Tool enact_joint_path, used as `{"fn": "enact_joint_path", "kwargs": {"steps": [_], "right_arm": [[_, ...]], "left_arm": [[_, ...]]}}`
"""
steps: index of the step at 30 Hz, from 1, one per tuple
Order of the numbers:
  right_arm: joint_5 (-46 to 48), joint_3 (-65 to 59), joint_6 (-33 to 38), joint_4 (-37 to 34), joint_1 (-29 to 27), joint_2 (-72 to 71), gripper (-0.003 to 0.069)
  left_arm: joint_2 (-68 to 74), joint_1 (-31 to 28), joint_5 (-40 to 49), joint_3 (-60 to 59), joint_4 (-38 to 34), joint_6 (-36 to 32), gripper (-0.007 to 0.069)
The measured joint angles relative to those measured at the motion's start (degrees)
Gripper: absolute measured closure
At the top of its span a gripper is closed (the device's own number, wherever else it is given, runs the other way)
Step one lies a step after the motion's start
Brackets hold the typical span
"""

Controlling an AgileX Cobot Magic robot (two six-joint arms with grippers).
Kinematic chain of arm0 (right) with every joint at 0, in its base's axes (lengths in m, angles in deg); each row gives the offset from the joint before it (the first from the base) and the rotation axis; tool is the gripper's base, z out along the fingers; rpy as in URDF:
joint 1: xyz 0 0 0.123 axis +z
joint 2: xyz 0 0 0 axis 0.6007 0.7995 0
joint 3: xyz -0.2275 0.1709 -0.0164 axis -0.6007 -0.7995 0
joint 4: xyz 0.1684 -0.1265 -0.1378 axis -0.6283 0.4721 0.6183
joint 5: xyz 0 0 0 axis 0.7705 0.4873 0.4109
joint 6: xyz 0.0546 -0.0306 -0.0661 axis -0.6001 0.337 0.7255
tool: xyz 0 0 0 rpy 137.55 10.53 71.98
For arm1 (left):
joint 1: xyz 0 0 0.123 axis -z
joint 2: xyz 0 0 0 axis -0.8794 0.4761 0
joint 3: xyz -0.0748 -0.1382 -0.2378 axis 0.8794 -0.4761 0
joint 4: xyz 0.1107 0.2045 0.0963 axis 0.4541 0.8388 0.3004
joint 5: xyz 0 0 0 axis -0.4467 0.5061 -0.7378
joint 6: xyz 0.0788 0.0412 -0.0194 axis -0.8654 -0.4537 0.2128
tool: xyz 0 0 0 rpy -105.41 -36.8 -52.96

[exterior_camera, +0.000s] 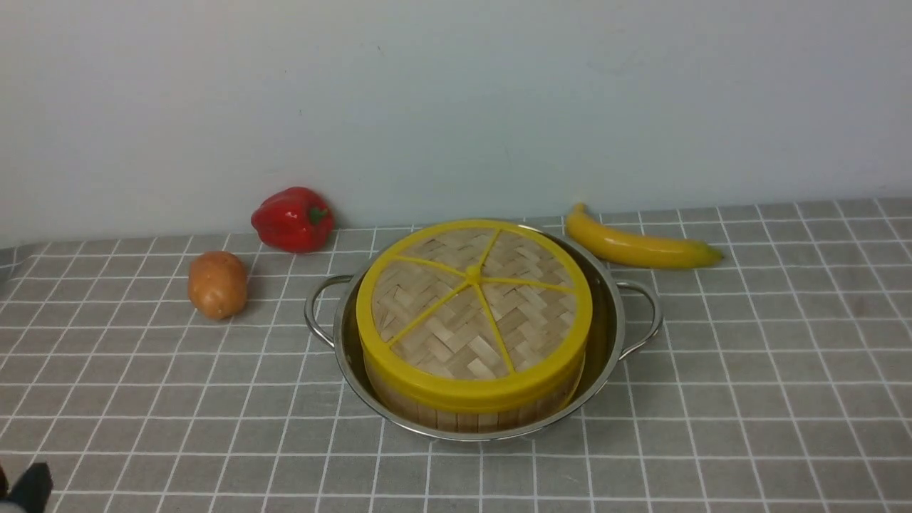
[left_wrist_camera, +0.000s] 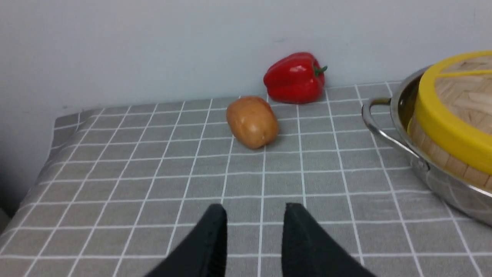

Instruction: Place the steamer in the pot on the grey tablecloth, and put the lid on the steamer.

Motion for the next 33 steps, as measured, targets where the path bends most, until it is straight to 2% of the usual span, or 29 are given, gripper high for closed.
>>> {"fn": "enact_joint_path", "kwargs": {"steps": [7, 33], "right_arm": [[0.0, 0.0, 0.0, 0.0, 0.0, 0.0, 0.0417], [0.0, 0.0, 0.0, 0.0, 0.0, 0.0, 0.0416]], "left_arm": [[-8.51, 0.0, 1.57, -6.48, -1.2, 0.0, 0.0413], [-9.03, 0.0, 1.67, -6.55, -1.26, -0.21, 0.0382]]}}
